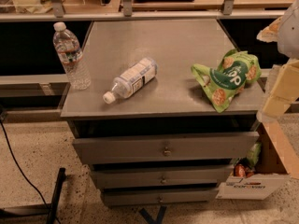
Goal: Pick green rice chip bag
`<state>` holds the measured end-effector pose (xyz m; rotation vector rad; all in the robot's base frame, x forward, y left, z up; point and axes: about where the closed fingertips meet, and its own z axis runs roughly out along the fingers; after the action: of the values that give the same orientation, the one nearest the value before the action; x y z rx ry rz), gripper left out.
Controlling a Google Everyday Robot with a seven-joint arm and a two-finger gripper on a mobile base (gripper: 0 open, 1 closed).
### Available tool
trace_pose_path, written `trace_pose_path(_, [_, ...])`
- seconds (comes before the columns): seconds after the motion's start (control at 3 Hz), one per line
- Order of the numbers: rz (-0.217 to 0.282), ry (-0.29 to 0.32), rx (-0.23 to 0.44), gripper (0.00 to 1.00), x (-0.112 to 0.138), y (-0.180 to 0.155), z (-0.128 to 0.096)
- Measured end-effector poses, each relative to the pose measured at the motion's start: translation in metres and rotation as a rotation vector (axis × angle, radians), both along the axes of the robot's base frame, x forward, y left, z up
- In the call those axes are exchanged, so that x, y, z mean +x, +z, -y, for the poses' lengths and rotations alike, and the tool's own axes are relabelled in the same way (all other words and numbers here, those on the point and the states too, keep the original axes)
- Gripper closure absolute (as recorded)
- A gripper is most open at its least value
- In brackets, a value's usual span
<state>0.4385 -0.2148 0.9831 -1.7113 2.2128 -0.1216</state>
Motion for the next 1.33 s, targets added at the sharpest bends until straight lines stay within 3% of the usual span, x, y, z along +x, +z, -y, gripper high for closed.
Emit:
trace_pose_path(0.67, [0.022,-0.007,0.0,0.0,0.002,0.001,0.001])
trace_pose_path(1.33, [0.119,0.093,-0.085,0.0,0.058,-0.017,0.013])
